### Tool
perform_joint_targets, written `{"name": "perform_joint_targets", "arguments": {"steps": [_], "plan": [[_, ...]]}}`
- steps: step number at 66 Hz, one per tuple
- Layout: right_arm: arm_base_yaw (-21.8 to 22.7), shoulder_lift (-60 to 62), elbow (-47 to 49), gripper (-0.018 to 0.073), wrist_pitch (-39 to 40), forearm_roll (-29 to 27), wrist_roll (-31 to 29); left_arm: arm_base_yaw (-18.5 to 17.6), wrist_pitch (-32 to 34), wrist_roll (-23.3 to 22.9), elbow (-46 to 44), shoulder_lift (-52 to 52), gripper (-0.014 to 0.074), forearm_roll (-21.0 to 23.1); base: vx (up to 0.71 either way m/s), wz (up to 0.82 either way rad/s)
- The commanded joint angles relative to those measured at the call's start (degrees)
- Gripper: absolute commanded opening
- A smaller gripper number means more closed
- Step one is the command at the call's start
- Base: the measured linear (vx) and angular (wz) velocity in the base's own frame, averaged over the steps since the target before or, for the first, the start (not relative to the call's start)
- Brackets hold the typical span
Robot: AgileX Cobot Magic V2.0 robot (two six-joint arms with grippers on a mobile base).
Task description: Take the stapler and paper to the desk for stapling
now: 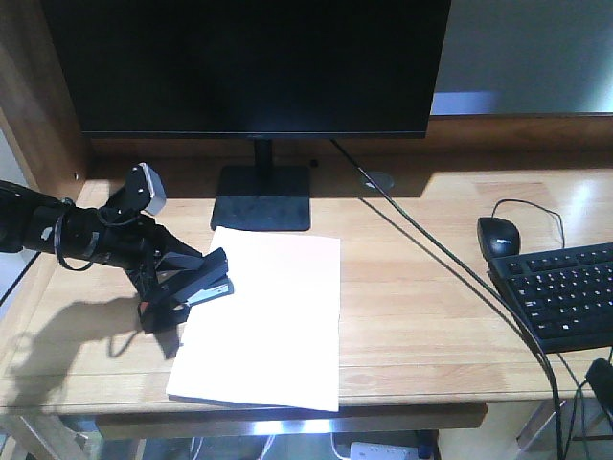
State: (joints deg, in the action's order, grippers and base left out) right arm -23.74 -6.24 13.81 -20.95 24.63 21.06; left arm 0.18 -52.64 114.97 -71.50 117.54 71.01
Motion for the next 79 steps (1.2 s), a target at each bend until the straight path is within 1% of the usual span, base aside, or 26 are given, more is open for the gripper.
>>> {"name": "perform_joint_targets", "arguments": {"steps": [1,47,79], "plan": [[0.2,-0.5,1.5,0.0589,4.2,0.6,-0.6,-0.3,-2.0,-0.6,-1.3,-3.1,-0.0006,2.8,0.0,0.0],[0.2,-0.5,1.5,0.0588,4.0,0.6,-0.6,-0.3,-2.0,-0.5,-1.3,-3.1,-0.0007,2.9,0.0,0.0],[0.2,-0.5,1.5,0.0589,3.8,0.6,-0.6,-3.3,3.8,-0.4,-1.3,-3.1,-0.0007,1.1,0.0,0.0]]}}
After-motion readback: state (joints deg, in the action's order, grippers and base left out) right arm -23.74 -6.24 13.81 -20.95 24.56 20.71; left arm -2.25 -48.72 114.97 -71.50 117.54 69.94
